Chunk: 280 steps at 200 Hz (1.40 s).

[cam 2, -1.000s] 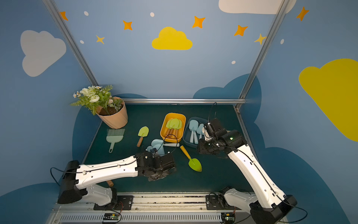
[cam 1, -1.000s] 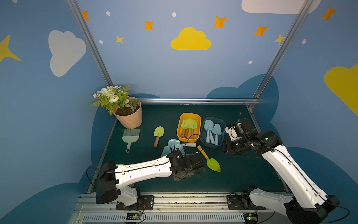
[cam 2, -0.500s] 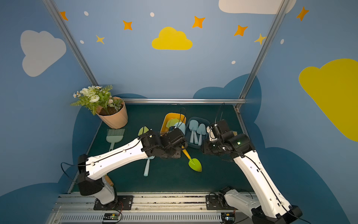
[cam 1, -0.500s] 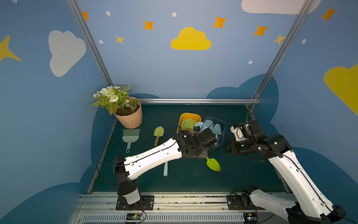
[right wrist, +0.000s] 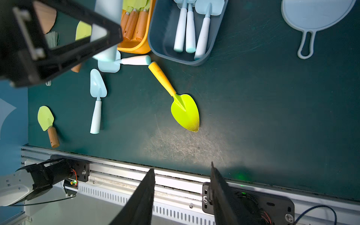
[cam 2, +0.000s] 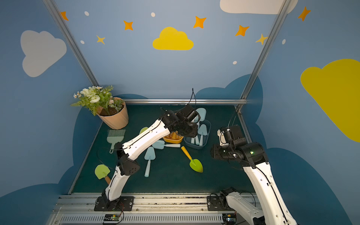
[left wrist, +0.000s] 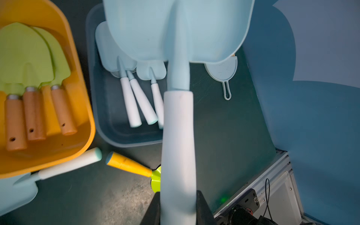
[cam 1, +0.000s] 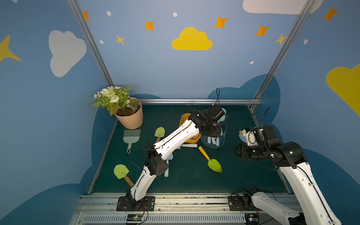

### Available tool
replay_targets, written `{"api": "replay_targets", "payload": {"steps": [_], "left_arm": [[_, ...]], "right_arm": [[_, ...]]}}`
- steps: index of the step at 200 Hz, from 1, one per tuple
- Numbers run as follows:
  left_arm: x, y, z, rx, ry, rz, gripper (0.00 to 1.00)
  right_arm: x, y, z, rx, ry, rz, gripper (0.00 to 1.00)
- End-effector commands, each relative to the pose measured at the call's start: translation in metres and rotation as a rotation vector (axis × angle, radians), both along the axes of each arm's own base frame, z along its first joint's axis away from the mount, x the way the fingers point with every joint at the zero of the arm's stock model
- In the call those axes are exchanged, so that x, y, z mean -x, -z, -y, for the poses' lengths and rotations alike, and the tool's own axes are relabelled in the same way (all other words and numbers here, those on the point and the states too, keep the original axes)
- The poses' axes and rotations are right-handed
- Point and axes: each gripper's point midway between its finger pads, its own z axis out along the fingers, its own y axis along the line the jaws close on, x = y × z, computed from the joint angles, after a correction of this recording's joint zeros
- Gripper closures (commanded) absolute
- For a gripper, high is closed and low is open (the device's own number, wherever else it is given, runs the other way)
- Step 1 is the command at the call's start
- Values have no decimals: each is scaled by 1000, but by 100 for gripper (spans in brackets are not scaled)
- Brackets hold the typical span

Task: Sort the small shovels by color and place them into the storage box
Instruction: Place the shovel in the storage box.

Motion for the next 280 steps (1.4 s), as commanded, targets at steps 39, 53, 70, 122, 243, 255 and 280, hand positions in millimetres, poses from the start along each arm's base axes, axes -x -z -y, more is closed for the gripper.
{"api": "replay_targets", "payload": {"steps": [39, 53, 70, 122, 243, 255, 280], "left_arm": [[-24, 74, 3, -93, 33, -107, 97], [-31, 89, 2, -112, 20, -120, 97], [-37, 106, 2, -122, 12, -141, 97], [-52, 134, -1, -125, -16, -171, 97], [-66, 157, 24, -15, -15, -203, 97], [-66, 159, 25, -10, -15, -209, 97], [-65, 165, 23, -27, -15, -218, 97]], "right_arm": [[15, 17, 10, 14, -12, -57, 52], [15, 19, 11, 15, -8, -64, 52], [13, 21, 12, 23, -3, -70, 52], [11, 25, 16, 33, 10, -78, 52], [7, 29, 16, 25, 8, -92, 52], [6, 29, 15, 24, 8, -91, 52], [7, 31, 15, 21, 10, -97, 52]]}}
